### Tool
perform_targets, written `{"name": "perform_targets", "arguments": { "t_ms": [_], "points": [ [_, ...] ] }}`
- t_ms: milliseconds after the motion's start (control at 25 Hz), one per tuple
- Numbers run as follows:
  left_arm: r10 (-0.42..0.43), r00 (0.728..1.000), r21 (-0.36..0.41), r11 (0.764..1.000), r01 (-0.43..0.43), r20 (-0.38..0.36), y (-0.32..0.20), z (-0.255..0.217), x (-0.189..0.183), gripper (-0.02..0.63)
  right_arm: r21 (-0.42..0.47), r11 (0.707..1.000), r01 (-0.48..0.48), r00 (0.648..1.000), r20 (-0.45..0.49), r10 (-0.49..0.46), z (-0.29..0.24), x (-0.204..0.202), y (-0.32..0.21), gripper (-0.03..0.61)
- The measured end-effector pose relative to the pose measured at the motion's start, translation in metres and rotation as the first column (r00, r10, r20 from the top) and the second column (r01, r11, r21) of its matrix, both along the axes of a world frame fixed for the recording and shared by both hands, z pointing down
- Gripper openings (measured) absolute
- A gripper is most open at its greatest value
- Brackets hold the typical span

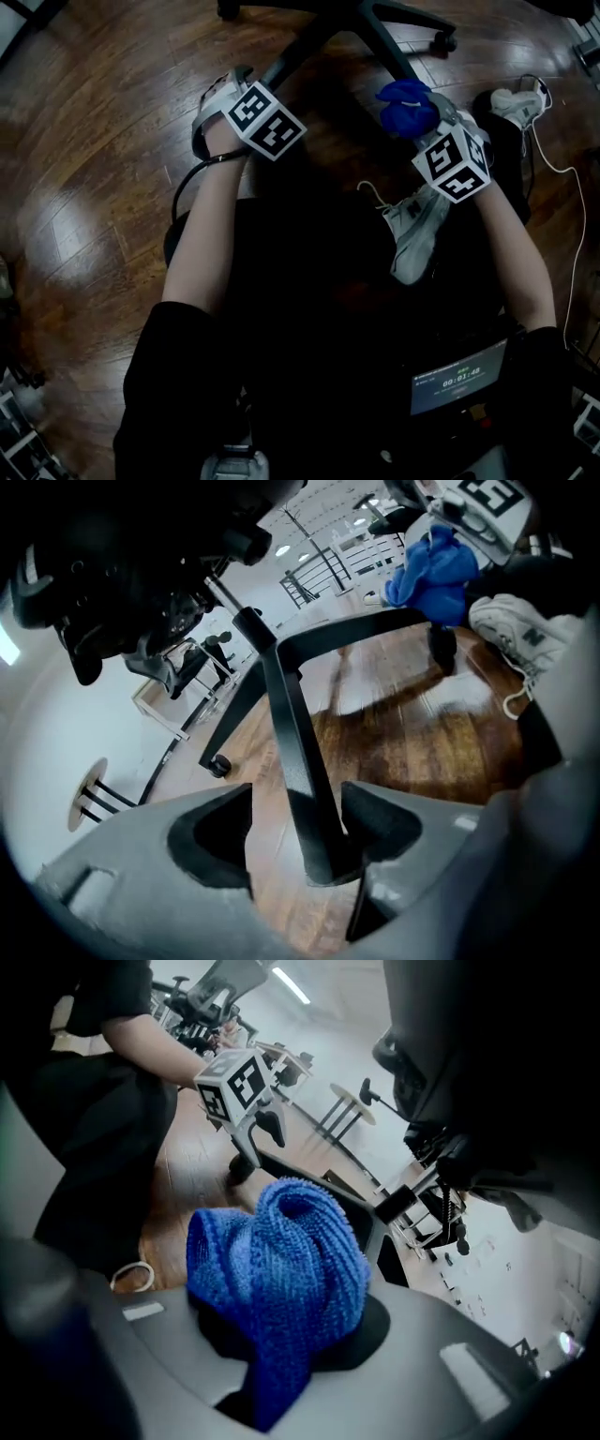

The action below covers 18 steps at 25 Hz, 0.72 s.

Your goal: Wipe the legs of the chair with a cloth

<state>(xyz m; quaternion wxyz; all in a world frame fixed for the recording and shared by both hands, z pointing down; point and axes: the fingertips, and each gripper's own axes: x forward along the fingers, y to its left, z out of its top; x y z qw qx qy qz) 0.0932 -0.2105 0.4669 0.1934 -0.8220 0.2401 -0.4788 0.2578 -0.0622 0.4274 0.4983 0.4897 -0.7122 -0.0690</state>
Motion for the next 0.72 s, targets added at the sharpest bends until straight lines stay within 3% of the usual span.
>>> {"name": "perform_targets", "arguments": {
  "t_ms": [160,320,440,520,720],
  "points": [
    [0.025,0.998,-0.033,0.999,-0.028,-0.065,0.053,-0.006,0.015,0.296,0.077,0.996,-0.044,0.991,0.129,0.033,-0.009,-0.005,0.024,0.075],
    [0.180,0.983,-0.032,0.983,-0.181,-0.029,0.103,0.017,0.046,0.296,0.169,0.982,-0.078,0.950,0.310,0.022,-0.014,-0.014,0.042,0.075],
    [0.299,0.954,-0.073,0.952,-0.296,0.028,0.125,0.046,0.058,0.296,0.244,0.968,-0.067,0.952,0.306,-0.011,-0.020,-0.023,0.053,0.074],
    [0.347,0.937,-0.117,0.933,-0.341,0.040,0.136,0.060,0.064,0.296,0.248,0.967,-0.055,0.947,0.320,-0.028,-0.020,-0.026,0.055,0.074],
    [0.382,0.921,-0.139,0.919,-0.370,0.079,0.144,0.075,0.075,0.296,0.232,0.969,-0.083,0.925,0.380,-0.012,-0.021,-0.014,0.046,0.074]
  ]
}}
